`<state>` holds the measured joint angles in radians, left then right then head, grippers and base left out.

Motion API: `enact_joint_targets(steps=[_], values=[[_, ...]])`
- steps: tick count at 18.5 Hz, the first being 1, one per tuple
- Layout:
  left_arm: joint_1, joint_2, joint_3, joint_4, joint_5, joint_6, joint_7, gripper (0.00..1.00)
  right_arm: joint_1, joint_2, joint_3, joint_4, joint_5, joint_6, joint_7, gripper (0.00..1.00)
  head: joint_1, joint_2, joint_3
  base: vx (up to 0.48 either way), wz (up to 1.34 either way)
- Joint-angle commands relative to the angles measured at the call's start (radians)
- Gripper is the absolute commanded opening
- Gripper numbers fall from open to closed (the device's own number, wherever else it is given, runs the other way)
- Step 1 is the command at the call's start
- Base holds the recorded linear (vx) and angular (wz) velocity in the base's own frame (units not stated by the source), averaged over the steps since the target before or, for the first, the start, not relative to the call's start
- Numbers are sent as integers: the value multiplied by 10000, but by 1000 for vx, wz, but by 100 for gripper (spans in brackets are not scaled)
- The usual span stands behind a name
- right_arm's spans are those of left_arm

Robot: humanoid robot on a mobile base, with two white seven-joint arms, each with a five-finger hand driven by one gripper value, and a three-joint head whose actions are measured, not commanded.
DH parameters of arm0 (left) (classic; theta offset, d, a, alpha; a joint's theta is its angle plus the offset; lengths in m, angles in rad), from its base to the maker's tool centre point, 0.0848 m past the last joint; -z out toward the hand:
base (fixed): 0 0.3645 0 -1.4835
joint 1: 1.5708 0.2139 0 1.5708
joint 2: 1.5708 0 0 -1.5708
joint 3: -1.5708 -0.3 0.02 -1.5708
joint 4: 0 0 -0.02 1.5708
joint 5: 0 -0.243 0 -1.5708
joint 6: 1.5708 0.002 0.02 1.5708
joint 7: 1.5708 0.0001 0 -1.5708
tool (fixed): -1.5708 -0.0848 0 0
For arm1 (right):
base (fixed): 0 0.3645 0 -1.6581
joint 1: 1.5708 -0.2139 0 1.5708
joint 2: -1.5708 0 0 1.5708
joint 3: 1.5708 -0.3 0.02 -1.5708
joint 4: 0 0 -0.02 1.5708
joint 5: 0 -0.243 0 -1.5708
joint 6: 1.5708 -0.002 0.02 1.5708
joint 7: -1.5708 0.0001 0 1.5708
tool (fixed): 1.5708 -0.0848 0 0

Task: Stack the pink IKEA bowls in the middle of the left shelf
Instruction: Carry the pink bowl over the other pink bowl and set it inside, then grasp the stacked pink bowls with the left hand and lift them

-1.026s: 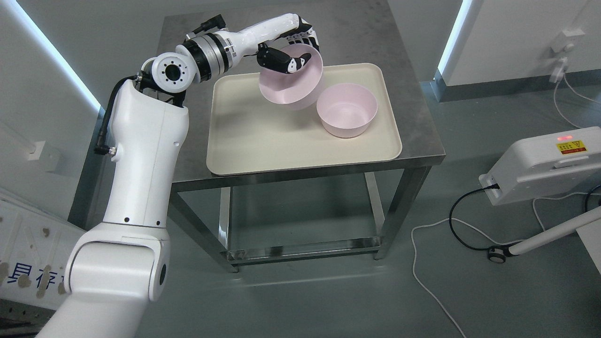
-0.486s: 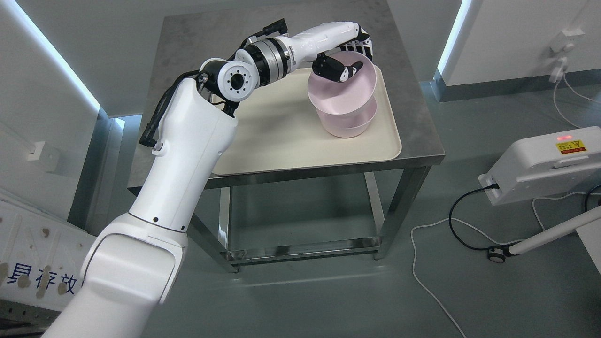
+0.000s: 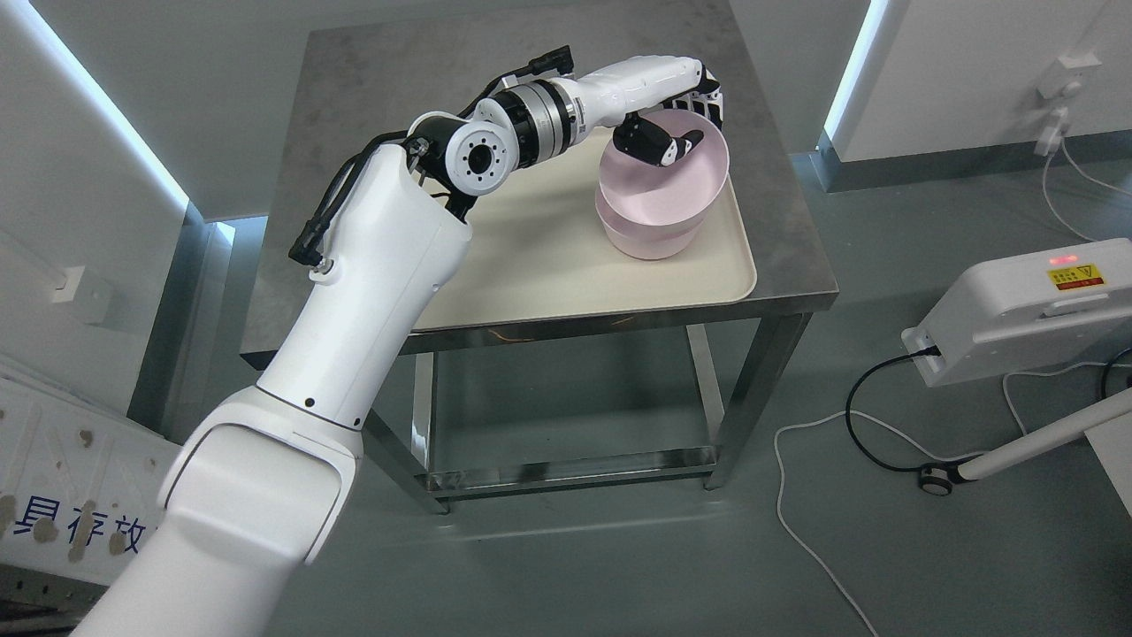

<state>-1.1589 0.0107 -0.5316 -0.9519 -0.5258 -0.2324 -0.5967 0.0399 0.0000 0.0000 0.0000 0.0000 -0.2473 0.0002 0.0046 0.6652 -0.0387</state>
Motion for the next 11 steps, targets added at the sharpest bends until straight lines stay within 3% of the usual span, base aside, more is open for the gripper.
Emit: enact_joint_targets(steps=[1,3,4,6,8,11], values=[[-376,67,85,1143,-34,-84,15,4,0,-174,-46,-175,-15,4,-2,100,0,0,0,0,0],[-361,67,40,1174,-80,-69,46,8,0,-174,-46,-175,-15,4,-2,100,0,0,0,0,0],[-346,67,54,1295,-95,-69,198,16,0,-174,-46,-175,-15,4,-2,100,0,0,0,0,0],[-315,67,100,1312,-95,-53,398,45,0,-174,-46,-175,-15,4,-2,100,0,0,0,0,0],[-162,67,390,1175,26,-84,368,59,0,-174,-46,-175,-15,4,-2,100,0,0,0,0,0],[1168,67,3754,-431,1064,-403,307,62,0,-174,-46,-175,-15,4,-2,100,0,0,0,0,0]])
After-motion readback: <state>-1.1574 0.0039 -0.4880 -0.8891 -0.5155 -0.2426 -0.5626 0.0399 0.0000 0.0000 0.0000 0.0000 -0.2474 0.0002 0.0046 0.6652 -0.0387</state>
